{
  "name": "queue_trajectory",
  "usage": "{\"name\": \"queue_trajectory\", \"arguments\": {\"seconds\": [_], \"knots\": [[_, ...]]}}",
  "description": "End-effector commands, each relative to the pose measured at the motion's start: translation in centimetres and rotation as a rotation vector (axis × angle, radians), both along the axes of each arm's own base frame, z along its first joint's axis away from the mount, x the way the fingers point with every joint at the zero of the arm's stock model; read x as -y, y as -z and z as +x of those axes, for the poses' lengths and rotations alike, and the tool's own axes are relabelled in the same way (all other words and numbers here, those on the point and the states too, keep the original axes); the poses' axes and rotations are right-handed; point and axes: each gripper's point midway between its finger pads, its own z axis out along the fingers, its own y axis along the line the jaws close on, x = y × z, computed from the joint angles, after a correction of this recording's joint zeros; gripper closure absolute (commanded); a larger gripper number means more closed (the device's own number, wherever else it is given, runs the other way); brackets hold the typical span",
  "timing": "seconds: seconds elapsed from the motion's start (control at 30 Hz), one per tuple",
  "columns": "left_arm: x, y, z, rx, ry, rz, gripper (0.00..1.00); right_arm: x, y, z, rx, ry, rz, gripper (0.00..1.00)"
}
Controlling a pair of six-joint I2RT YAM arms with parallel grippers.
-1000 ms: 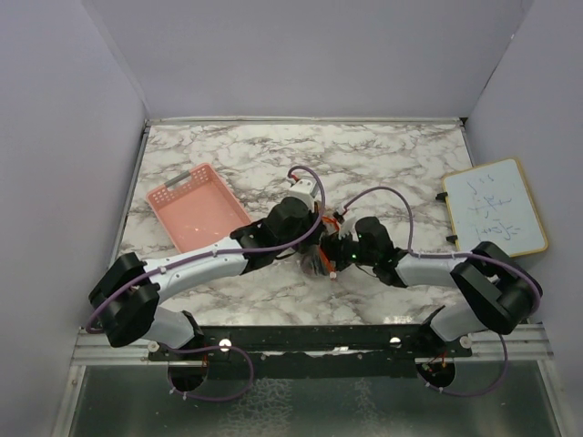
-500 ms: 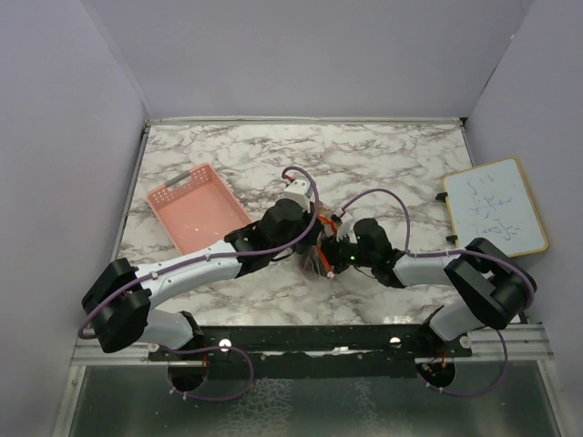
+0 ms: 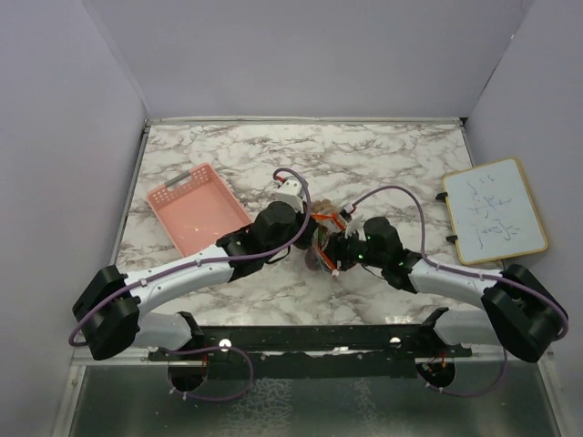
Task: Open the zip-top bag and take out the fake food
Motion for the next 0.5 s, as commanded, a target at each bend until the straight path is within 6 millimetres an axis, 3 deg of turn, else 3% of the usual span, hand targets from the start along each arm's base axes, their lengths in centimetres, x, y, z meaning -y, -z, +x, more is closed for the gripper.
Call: {"name": "queue_trajectory", "arguments": {"seconds": [0.0,0.2,0.47], "knots": [[-1.1,-1.9,1.1,0.069,-0.066,-0.048,1.0,1.8,-1.1,0.8,0.046,0.071,-0.089,0.55],[-2.2,-1.0,0.5,0.063,-0.075,-0.03,1.0,3.9,-2.2,1.8,0.082,0.186,-0.137,0.55],[-2.9,1.0,-1.0,0.028,-0.035,-0.015,1.0,4.3,-5.1,3.4,0.123,0.247,-0.125,0.55]]}}
